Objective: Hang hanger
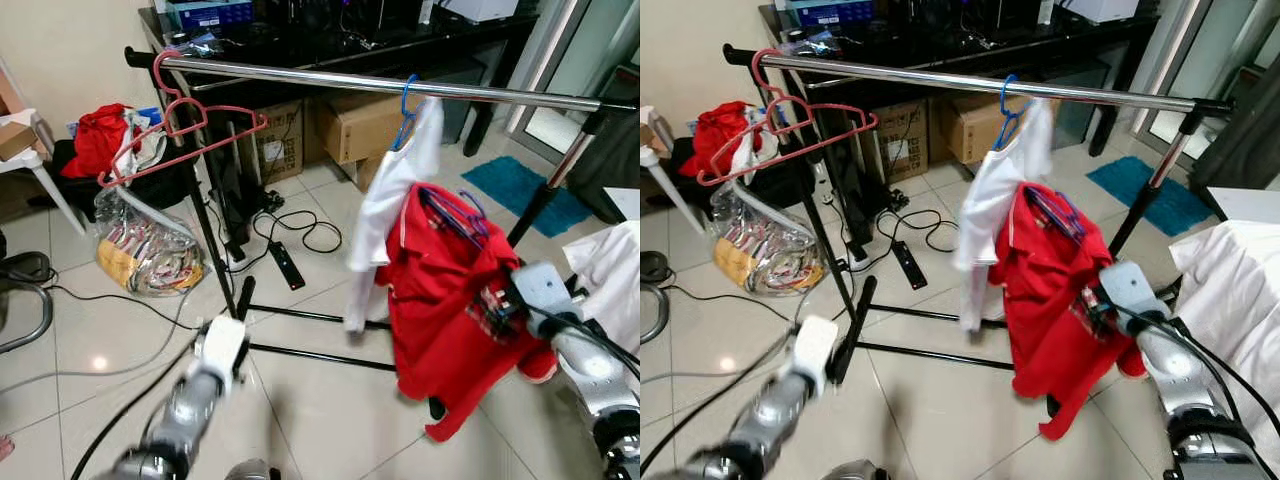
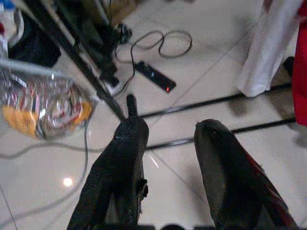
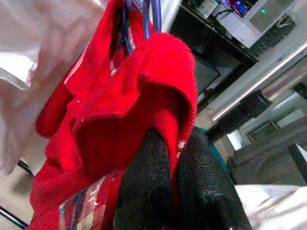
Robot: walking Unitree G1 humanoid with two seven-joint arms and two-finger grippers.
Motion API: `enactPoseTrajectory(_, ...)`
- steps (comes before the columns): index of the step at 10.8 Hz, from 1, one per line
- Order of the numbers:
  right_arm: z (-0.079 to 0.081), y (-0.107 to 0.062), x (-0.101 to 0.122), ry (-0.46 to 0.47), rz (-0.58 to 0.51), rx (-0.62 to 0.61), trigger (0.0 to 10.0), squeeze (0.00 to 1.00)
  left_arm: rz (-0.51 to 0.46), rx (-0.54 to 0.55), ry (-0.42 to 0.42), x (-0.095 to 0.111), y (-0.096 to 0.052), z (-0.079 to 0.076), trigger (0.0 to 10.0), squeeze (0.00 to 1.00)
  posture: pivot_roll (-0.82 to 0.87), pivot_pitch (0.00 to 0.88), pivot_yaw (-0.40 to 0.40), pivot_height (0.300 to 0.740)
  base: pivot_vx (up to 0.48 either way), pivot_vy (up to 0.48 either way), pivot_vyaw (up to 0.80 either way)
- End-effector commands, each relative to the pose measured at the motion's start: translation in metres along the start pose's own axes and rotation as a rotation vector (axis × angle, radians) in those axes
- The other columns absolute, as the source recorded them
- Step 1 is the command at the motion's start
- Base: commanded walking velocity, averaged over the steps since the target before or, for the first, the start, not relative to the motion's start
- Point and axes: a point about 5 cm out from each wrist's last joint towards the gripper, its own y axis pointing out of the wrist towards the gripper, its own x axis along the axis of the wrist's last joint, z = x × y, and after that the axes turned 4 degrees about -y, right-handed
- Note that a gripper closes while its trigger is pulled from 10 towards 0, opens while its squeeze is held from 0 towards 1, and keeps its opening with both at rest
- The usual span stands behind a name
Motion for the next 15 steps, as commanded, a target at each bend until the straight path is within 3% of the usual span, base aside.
enactPoseTrajectory(1, -0.017, -0.002, 0.007, -0.008, -0.06, -0.051, 10.0, 0.0, -0.037, -0.012, 0.031, 0.01, 0.004, 0.001, 10.0, 0.0, 0.05, 0.0, 0.032, 0.74, 0.0, 0.0, 0.0)
enactPoseTrajectory(3, -0.029, -0.003, 0.014, 0.027, -0.11, -0.108, 10.0, 0.0, -0.057, -0.047, 0.071, 0.015, 0.006, -0.005, 10.0, 0.0, 0.04, 0.0, 0.036, 0.74, 0.0, 0.0, 0.0)
enactPoseTrajectory(6, -0.043, 0.004, 0.022, -0.03, -0.084, -0.14, 10.0, 0.0, -0.046, -0.075, 0.083, 0.009, 0.003, -0.013, 10.0, 0.0, 0.03, 0.0, 0.035, 0.74, 0.0, 0.0, 0.0)
enactPoseTrajectory(10, -0.051, 0.036, 0.066, -0.021, -0.118, -0.122, 10.0, 0.0, -0.031, -0.083, 0.086, 0.002, 0.0, -0.015, 10.0, 0.0, 0.05, 0.0, 0.023, 0.74, 0.0, 0.0, 0.0)
enactPoseTrajectory(15, -0.058, 0.058, 0.111, 0.097, -0.135, -0.109, 10.0, 0.0, -0.025, -0.098, 0.092, -0.002, -0.002, -0.02, 10.0, 0.0, 0.05, 0.0, 0.012, 0.74, 0.0, 0.0, 0.0)
